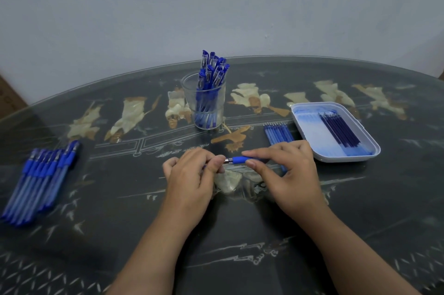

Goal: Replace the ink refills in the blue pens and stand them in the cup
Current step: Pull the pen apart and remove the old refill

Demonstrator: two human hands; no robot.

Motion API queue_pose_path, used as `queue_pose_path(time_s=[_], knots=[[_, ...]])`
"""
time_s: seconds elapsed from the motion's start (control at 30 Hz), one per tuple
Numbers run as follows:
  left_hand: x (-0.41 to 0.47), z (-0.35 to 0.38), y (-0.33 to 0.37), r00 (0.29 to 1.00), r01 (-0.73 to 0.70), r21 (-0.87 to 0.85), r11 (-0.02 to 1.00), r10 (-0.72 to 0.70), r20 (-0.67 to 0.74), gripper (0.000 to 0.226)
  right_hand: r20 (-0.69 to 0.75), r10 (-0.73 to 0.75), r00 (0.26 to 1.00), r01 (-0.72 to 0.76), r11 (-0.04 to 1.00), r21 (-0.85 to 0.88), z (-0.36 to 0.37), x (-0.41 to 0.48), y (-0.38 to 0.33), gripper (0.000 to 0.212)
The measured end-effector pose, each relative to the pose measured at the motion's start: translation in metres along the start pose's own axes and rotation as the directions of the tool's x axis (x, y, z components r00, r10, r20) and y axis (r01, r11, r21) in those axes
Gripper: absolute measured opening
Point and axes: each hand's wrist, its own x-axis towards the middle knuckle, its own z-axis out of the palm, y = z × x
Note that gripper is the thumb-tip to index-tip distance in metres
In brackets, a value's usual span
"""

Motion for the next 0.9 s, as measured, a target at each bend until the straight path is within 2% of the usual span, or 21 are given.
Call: queue_pose_path(time_s=[0.17, 0.23, 0.43, 0.5, 0.53, 0.7, 0.8, 0.9], knots=[[0.0031, -0.0025, 0.0041, 1.0, -0.001, -0.149, 0.989, -0.001, -0.007, 0.026, -0.009, 0.001, 1.0, -0.001, 1.0, -0.019, -0.0003, 0.0004, 0.0002, 0.02], [0.0042, -0.0019, 0.0015, 1.0, -0.009, -0.15, 0.989, 0.009, -0.002, 0.017, -0.007, 0.003, 1.0, -0.003, 1.0, -0.021, -0.0002, 0.0002, 0.0003, 0.021], [0.0039, -0.0018, 0.0028, 0.998, 0.065, -0.167, 0.984, -0.061, 0.028, 0.034, -0.008, 0.005, 1.0, -0.005, 1.0, -0.029, -0.0005, 0.0002, 0.0004, 0.022], [0.0039, -0.0022, 0.0017, 1.0, 0.028, -0.161, 0.987, -0.026, 0.012, 0.016, -0.007, 0.007, 1.0, -0.007, 0.999, -0.031, -0.0001, -0.0001, 0.0008, 0.022], [0.0039, -0.003, 0.0021, 1.0, 0.031, -0.145, 0.989, -0.031, 0.0, 0.015, -0.004, 0.006, 1.0, -0.007, 0.999, -0.033, 0.0001, -0.0001, 0.0008, 0.022], [0.003, -0.005, 0.0045, 0.994, 0.095, -0.217, 0.972, -0.082, 0.066, 0.033, -0.005, 0.01, 1.0, -0.01, 0.999, -0.046, 0.0, 0.0005, 0.001, 0.022], [0.0044, -0.0061, 0.0058, 0.998, 0.065, -0.189, 0.98, -0.064, 0.016, 0.004, 0.002, 0.007, 1.0, -0.007, 0.999, -0.046, 0.0003, -0.0002, 0.0016, 0.023], [0.0045, -0.0076, 0.0079, 0.991, 0.136, -0.246, 0.96, -0.13, 0.037, 0.026, -0.006, 0.015, 1.0, -0.015, 0.999, -0.042, 0.0003, 0.0002, 0.0021, 0.022]])
